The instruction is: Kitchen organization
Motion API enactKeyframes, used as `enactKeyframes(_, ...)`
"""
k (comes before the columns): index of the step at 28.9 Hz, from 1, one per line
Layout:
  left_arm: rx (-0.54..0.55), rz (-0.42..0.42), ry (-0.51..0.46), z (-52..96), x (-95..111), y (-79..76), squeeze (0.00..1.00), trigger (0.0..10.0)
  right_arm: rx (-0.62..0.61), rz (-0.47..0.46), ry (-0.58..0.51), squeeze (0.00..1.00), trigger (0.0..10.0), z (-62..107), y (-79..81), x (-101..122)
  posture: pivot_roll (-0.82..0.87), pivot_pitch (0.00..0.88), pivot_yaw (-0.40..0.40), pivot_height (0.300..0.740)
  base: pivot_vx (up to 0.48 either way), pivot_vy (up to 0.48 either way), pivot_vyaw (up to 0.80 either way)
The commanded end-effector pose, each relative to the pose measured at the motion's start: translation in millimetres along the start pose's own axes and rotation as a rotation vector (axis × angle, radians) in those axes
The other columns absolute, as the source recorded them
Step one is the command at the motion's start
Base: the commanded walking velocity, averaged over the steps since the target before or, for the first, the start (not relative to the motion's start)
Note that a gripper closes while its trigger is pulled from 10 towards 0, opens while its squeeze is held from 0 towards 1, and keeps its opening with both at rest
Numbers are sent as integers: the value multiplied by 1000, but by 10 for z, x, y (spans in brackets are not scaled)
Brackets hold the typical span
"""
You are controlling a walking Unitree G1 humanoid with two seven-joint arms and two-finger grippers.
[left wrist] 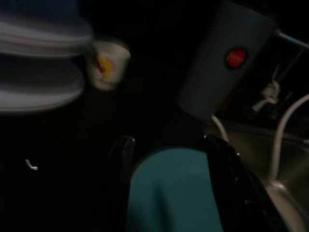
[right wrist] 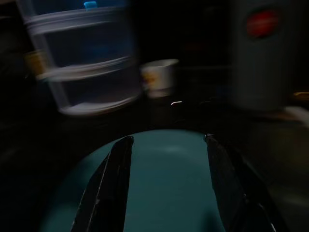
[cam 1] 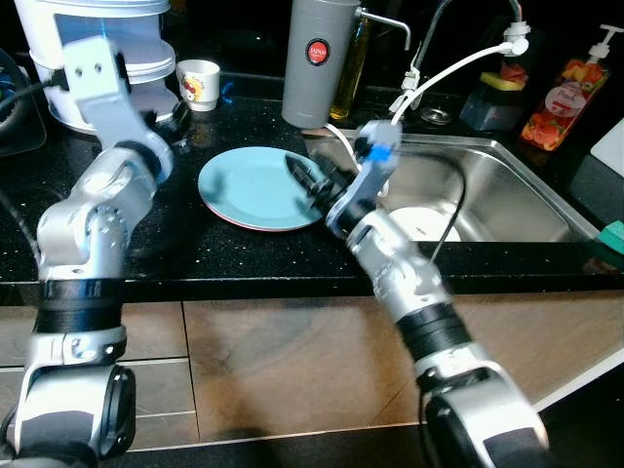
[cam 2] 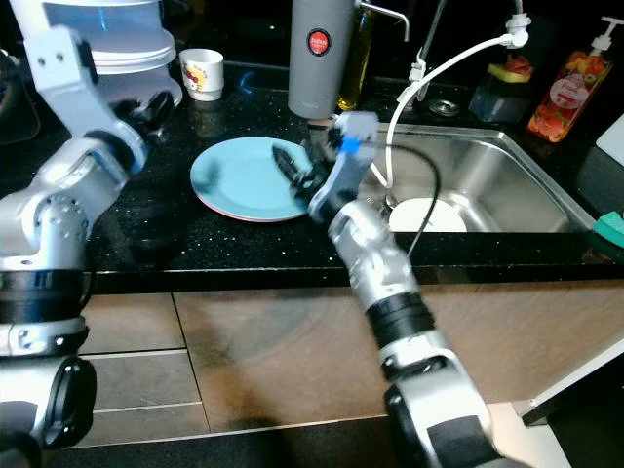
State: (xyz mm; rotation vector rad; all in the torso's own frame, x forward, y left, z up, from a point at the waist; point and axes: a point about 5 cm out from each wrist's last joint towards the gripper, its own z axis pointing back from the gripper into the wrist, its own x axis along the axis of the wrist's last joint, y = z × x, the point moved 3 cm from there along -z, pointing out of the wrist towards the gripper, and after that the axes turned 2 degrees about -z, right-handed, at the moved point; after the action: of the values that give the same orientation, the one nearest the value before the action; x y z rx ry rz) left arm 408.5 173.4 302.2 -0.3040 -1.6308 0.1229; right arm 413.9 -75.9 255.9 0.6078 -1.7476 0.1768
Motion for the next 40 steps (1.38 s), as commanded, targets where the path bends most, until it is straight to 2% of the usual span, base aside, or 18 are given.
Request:
enactKeyframes(1, 48, 60, 111, -59, -259, 66, 0, 10000, -91, 30, 54, 0, 10000, 67, -215, -83, 80, 32, -109, 740, 0, 0, 0)
enactKeyframes(2, 77, 139, 168, -115, -379, 77, 0, 10000, -129, 88, 68, 0, 10000, 95, -320, -69, 70, 36, -106, 740, 0, 0, 0)
enactKeyframes(3, 74, 167, 185, -171, -455, 22, 0, 10000, -140, 135, 83, 0, 10000, 124, -362, -95, 59, 41, -102, 740, 0, 0, 0)
enactKeyframes(5, 116, 178, 220, -224, -540, -6, 0, 10000, -133, 161, 113, 0, 10000, 144, -349, -178, 52, 45, -101, 740, 0, 0, 0)
enactKeyframes(6, 187, 167, 266, -287, -637, -36, 0, 10000, -99, 210, 166, 0, 10000, 157, -256, -354, 47, 46, -93, 740, 0, 0, 0)
enactKeyframes(7, 187, 167, 266, -287, -637, -36, 0, 10000, -99, 210, 166, 0, 10000, 157, -256, -354, 47, 46, -93, 740, 0, 0, 0)
enactKeyframes(10, 211, 163, 259, -341, -594, -69, 0, 10000, -13, 299, 193, 0, 10000, 148, -47, -512, 52, 48, -90, 740, 0, 0, 0)
enactKeyframes(13, 203, 180, 255, -358, -560, -89, 0, 10000, 16, 309, 198, 0, 10000, 149, 21, -553, 52, 48, -90, 740, 0, 0, 0)
enactKeyframes(14, 207, 207, 263, -381, -522, -89, 0, 10000, 46, 318, 210, 0, 10000, 145, 98, -600, 57, 50, -95, 740, 0, 0, 0)
enactKeyframes(18, 263, 208, 290, -382, -522, 12, 0, 10000, 58, 327, 219, 0, 10000, 131, 136, -629, 68, 43, -95, 740, 0, 0, 0)
enactKeyframes(21, 280, 226, 299, -386, -539, 53, 0, 10000, 61, 318, 215, 0, 10000, 114, 148, -623, 68, 43, -95, 740, 0, 0, 0)
enactKeyframes(22, 253, 281, 323, -390, -587, 21, 0, 10000, 60, 316, 211, 0, 10000, 101, 151, -612, 68, 43, -95, 740, 0, 0, 0)
enactKeyframes(26, 237, 334, 361, -381, -692, -3, 0, 10000, 49, 311, 201, 0, 10000, 88, 138, -595, 68, 43, -95, 740, 0, 0, 0)
enactKeyframes(31, 236, 360, 385, -369, -766, -6, 0, 10000, 35, 303, 192, 0, 10000, 87, 115, -571, 66, 38, -98, 740, 0, 0, 0)
enactKeyframes(34, 236, 405, 437, -335, -921, -22, 0, 10000, -40, 218, 135, 0, 10000, 81, -26, -401, 59, 40, -100, 740, 0, 0, 0)
enactKeyframes(37, 215, 427, 457, -328, -978, -70, 0, 10000, -78, 152, 87, 0, 10000, 69, -100, -271, 59, 39, -102, 740, 0, 0, 0)
enactKeyframes(38, 215, 427, 457, -328, -978, -70, 0, 10000, -78, 152, 87, 0, 10000, 69, -100, -271, 59, 39, -102, 740, 0, 0, 0)
enactKeyframes(40, 183, 377, 454, -339, -992, -141, 0, 10000, -121, 55, -5, 0, 10000, 51, -184, -45, 50, 41, -105, 740, 0, 0, 0)
